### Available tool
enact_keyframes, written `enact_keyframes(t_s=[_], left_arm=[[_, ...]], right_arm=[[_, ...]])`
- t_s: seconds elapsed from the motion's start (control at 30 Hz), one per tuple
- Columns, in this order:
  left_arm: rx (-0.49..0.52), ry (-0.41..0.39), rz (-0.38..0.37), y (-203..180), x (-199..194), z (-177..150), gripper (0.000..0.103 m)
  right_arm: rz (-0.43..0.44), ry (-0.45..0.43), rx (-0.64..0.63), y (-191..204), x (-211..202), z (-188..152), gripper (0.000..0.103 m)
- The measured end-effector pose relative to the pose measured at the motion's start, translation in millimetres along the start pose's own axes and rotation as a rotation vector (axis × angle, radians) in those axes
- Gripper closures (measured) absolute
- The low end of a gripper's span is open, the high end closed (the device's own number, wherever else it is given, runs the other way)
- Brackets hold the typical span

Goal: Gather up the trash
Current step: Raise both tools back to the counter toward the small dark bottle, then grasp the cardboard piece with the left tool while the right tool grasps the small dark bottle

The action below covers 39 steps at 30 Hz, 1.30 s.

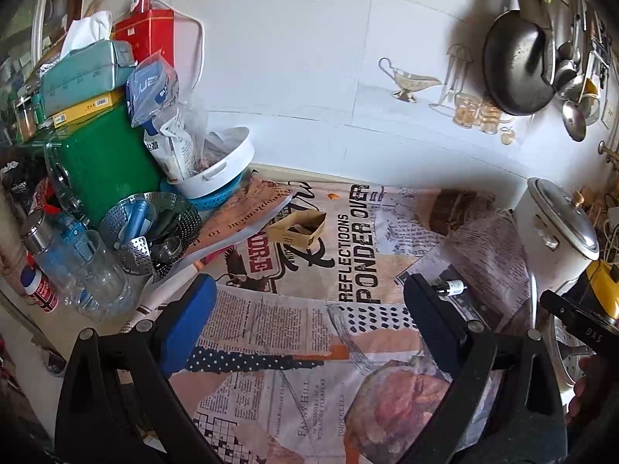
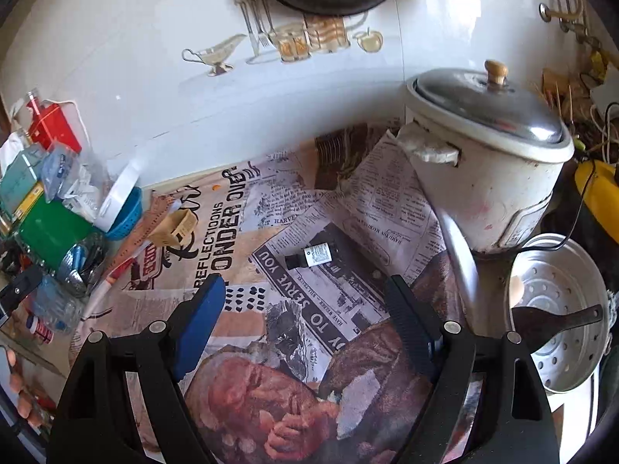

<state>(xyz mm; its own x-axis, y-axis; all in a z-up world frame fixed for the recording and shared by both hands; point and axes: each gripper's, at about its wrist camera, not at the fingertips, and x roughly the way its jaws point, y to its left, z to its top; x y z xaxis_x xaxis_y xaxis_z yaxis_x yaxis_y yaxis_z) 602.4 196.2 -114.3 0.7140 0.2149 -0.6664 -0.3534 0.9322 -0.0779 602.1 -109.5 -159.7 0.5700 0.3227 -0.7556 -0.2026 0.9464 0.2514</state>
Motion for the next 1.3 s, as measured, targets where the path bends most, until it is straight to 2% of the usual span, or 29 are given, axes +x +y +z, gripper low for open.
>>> enact_keyframes(t_s=[0.13,0.37,0.47,0.53,0.6,0.73,0.8,0.93,1.0,1.03,1.1,1.17,1.3], left_arm=[[-0.005,0.056,-0.022,23.9,52.3,17.9,0.005],[0.048,0.151,-0.035,52.0,148.2,42.7,0.006],[0.085,0.184,-0.054,55.6,188.0,50.8,0.016],[0.108,0.204,-0.067,55.0,213.7,55.8,0.02],[0.117,0.22,-0.077,55.0,238.3,59.3,0.026],[0.131,0.252,-0.08,54.5,279.0,63.1,0.035],[0.138,0.277,-0.078,54.3,297.6,62.6,0.044],[0.13,0.33,-0.092,55.9,323.2,56.4,0.056],[0.12,0.349,-0.096,56.1,328.7,51.8,0.063],[0.113,0.355,-0.101,56.4,330.6,49.3,0.066],[0.099,0.371,-0.112,56.3,332.5,44.3,0.083],[0.092,0.372,-0.112,55.7,331.8,40.0,0.094],[0.095,0.356,-0.114,50.4,319.5,35.7,0.103]], right_arm=[[-0.051,0.066,0.096,-4.3,48.6,5.0,0.021],[-0.137,0.164,0.272,-4.9,141.2,15.3,0.022],[-0.183,0.185,0.311,-4.3,170.8,14.7,0.023],[-0.226,0.207,0.315,-3.2,189.0,14.0,0.028],[-0.249,0.227,0.327,-3.5,202.9,12.9,0.039],[-0.295,0.209,0.337,-2.3,210.7,8.4,0.047],[-0.321,0.202,0.303,1.5,210.6,7.5,0.059],[-0.324,0.204,0.22,9.2,207.2,4.3,0.069],[-0.313,0.207,0.198,12.6,205.1,1.8,0.078],[-0.316,0.209,0.188,13.5,202.6,-0.2,0.078],[-0.304,0.211,0.181,14.8,197.4,-4.6,0.078],[-0.284,0.21,0.18,14.1,189.2,-8.9,0.078],[-0.234,0.196,0.185,12.7,168.1,-12.9,0.078]])
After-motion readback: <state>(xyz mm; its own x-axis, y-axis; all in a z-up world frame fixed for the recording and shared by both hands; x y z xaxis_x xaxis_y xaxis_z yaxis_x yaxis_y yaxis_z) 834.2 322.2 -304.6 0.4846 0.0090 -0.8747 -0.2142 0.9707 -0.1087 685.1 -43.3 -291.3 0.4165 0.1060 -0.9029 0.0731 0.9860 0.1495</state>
